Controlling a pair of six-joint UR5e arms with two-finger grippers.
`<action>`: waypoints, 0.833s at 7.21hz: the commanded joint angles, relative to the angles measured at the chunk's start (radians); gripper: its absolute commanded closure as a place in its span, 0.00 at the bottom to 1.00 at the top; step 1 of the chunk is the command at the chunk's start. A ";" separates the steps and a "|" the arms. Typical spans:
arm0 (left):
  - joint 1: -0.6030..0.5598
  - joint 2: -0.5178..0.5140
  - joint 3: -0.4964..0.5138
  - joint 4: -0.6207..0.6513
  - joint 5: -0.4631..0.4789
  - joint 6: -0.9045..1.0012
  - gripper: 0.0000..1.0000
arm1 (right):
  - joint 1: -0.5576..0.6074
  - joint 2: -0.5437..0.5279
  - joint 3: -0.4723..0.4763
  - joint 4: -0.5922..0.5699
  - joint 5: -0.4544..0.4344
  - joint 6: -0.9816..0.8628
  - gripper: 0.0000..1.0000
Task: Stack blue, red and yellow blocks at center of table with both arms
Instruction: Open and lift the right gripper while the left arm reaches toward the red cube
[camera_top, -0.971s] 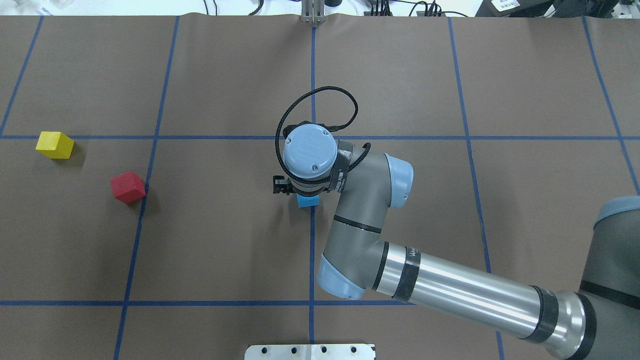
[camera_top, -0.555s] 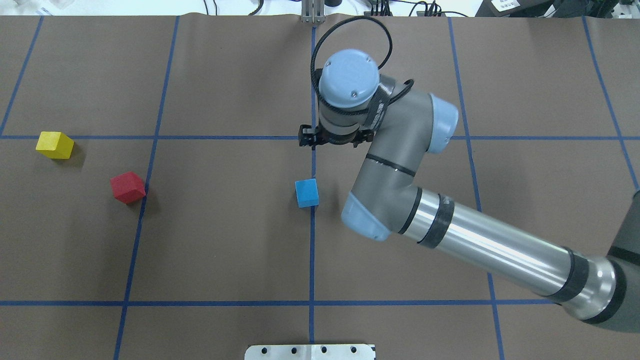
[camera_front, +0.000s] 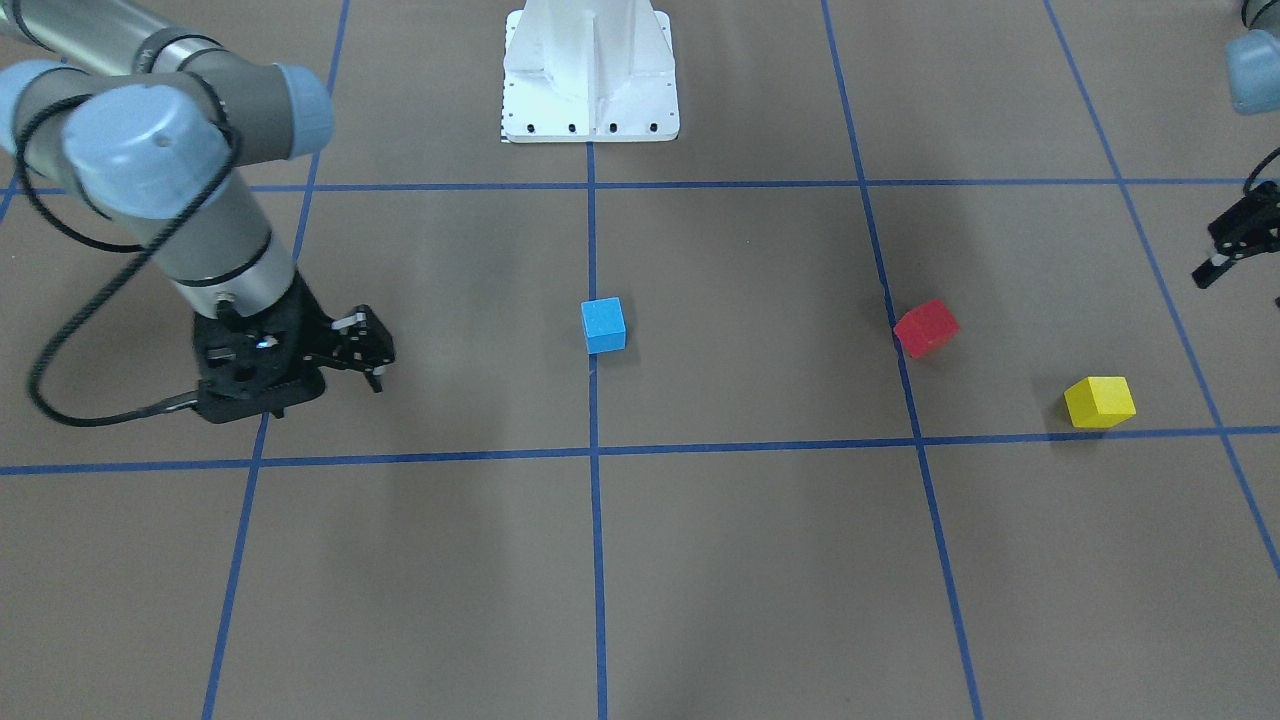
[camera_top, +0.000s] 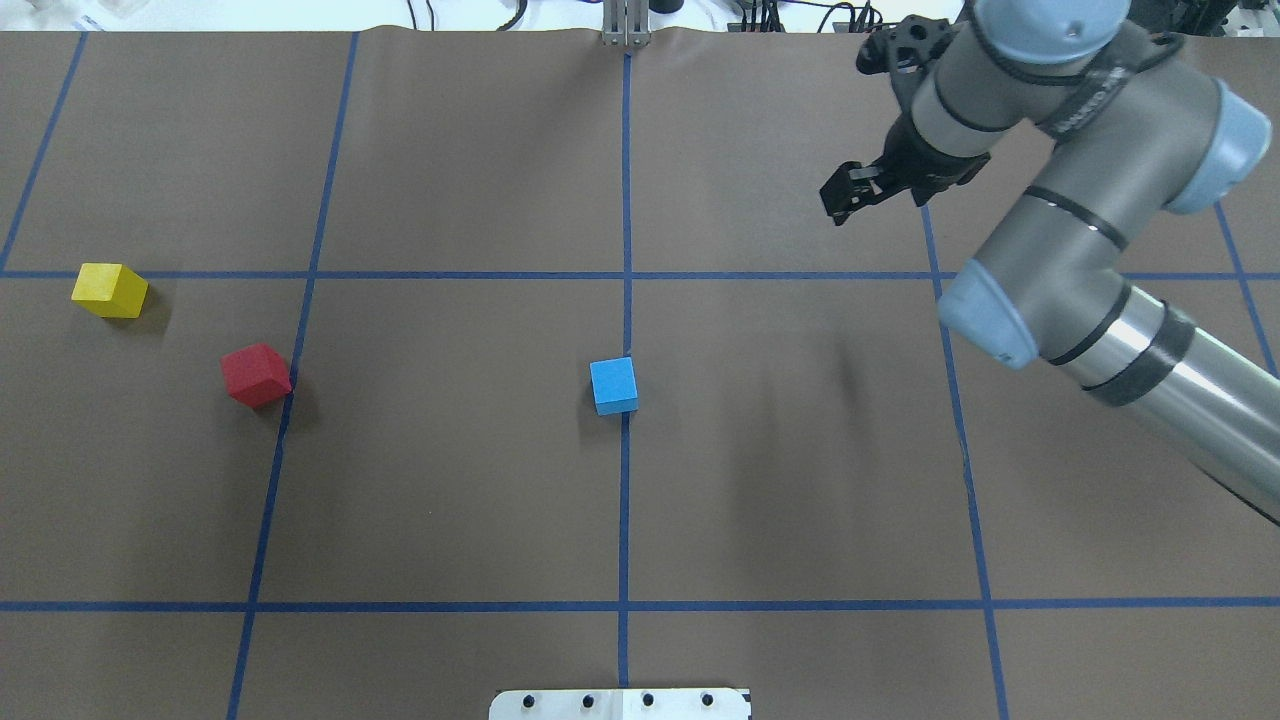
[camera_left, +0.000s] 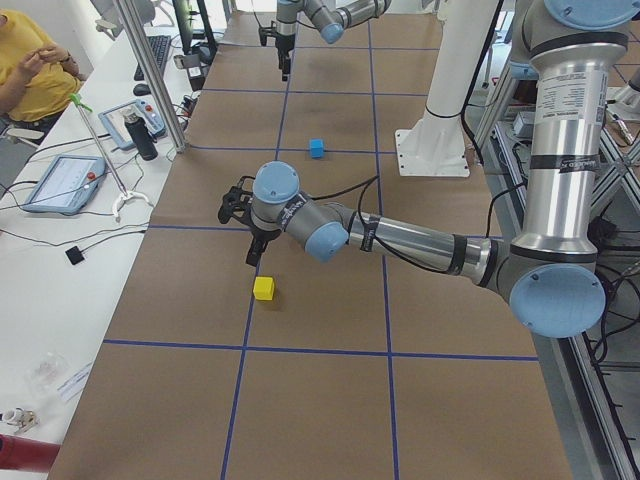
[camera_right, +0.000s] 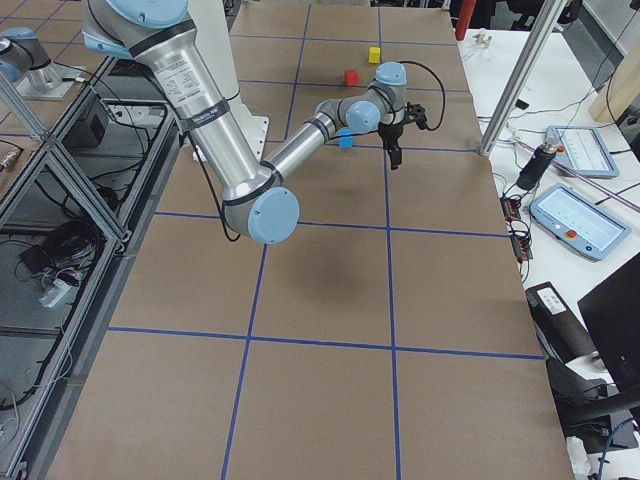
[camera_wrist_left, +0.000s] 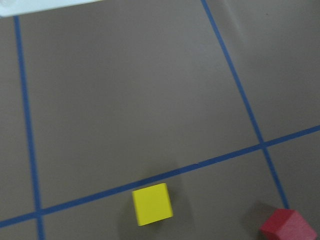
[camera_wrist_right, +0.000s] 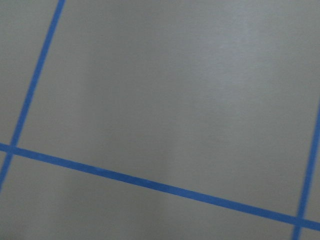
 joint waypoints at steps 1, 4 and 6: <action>0.253 -0.002 -0.045 -0.126 0.188 -0.370 0.00 | 0.182 -0.139 0.019 -0.001 0.114 -0.303 0.00; 0.518 0.003 -0.070 -0.093 0.407 -0.617 0.00 | 0.429 -0.331 0.011 -0.005 0.256 -0.607 0.00; 0.559 -0.028 -0.070 0.023 0.468 -0.661 0.00 | 0.504 -0.395 0.009 -0.007 0.262 -0.613 0.00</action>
